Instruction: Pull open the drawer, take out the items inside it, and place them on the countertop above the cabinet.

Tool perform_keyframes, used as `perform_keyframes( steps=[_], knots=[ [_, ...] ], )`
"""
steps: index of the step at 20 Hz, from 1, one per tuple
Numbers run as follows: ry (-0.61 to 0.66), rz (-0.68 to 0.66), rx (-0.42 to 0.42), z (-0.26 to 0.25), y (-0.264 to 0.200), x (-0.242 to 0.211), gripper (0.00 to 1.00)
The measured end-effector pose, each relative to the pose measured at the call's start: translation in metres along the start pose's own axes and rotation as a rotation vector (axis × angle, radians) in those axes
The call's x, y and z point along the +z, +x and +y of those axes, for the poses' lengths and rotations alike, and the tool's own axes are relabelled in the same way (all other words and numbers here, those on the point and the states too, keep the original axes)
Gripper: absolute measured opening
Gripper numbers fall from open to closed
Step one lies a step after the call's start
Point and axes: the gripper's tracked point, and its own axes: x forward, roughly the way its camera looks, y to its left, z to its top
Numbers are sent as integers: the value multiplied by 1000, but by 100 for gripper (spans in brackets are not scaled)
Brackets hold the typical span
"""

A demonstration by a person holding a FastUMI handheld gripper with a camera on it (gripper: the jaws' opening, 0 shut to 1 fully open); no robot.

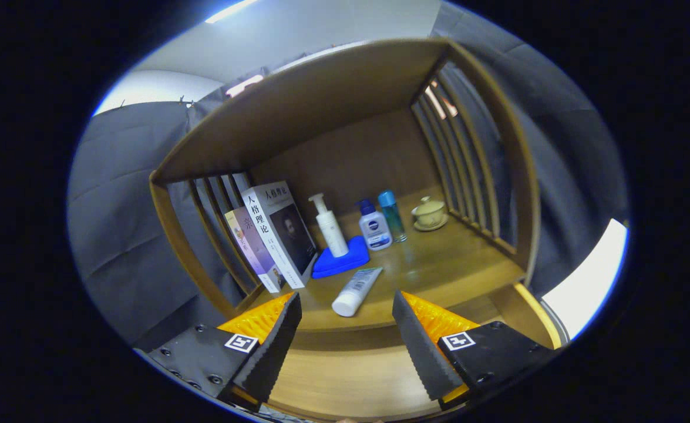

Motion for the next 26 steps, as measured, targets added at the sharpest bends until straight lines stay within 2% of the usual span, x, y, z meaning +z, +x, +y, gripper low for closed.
perform_keyframes(
  steps=[5,9,15,18,21,26],
  knots=[
    [-142,-152,-80,-13,-54,-12,98],
    [-218,-205,-155,-25,-91,-47,98],
    [-119,-113,-131,-18,-117,-127,98],
    [-184,-106,-127,-17,-119,-144,98],
    [-220,-83,-89,-6,-120,-169,98],
    [-219,-27,-124,-24,-109,-197,98]
  ],
)
